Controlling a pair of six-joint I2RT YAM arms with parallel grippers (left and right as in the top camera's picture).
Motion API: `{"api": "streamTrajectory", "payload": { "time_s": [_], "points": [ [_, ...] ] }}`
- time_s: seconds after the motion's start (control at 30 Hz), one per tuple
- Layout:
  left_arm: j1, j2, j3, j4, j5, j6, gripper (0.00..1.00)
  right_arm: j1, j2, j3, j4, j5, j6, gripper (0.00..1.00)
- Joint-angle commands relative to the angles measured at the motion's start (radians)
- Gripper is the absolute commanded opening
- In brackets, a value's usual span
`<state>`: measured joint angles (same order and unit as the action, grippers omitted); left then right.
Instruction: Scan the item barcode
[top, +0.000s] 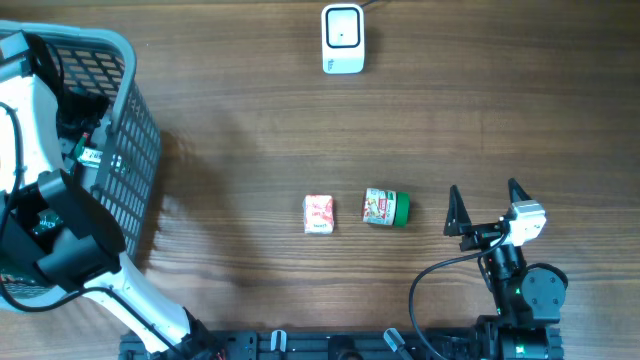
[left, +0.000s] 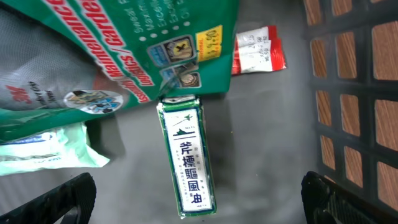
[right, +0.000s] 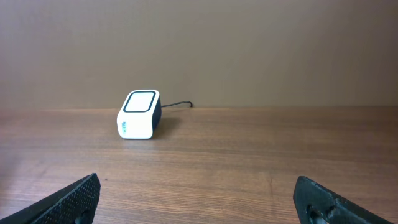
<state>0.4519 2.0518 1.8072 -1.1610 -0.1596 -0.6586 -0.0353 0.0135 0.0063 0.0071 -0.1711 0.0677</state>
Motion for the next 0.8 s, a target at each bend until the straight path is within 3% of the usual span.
{"api": "streamTrajectory", "payload": {
  "time_s": [0.0,0.3,0.37,0.43,0.53,0.6,0.77],
  "points": [
    [-0.001,0.05,-0.007,0.002,0.041,0.027,1.0,-0.002,-0.006,-0.001,0.004,0.018,0.011,1.0],
    [-0.003,0.094,-0.134,0.102,0.074,0.022,0.92,-0.002,-0.006,-0.001,0.004,0.018,0.011,1.0],
    [-0.003,0.094,-0.178,0.153,0.073,0.022,0.81,-0.002,-0.006,-0.001,0.004,0.018,0.011,1.0],
    [-0.003,0.094,-0.206,0.185,0.073,0.023,0.64,-0.002,-0.006,-0.001,0.004,0.018,0.011,1.0],
    [-0.003,0.093,-0.212,0.202,0.072,0.023,0.55,-0.002,-0.006,-0.001,0.004,0.018,0.011,1.0],
    [-0.002,0.093,-0.212,0.204,0.064,0.023,0.36,-0.002,-0.006,-0.001,0.004,0.018,0.011,1.0],
    [-0.003,0.082,-0.212,0.188,0.061,0.023,0.36,-0.002,-0.006,-0.001,0.004,0.018,0.011,1.0]
  ]
}}
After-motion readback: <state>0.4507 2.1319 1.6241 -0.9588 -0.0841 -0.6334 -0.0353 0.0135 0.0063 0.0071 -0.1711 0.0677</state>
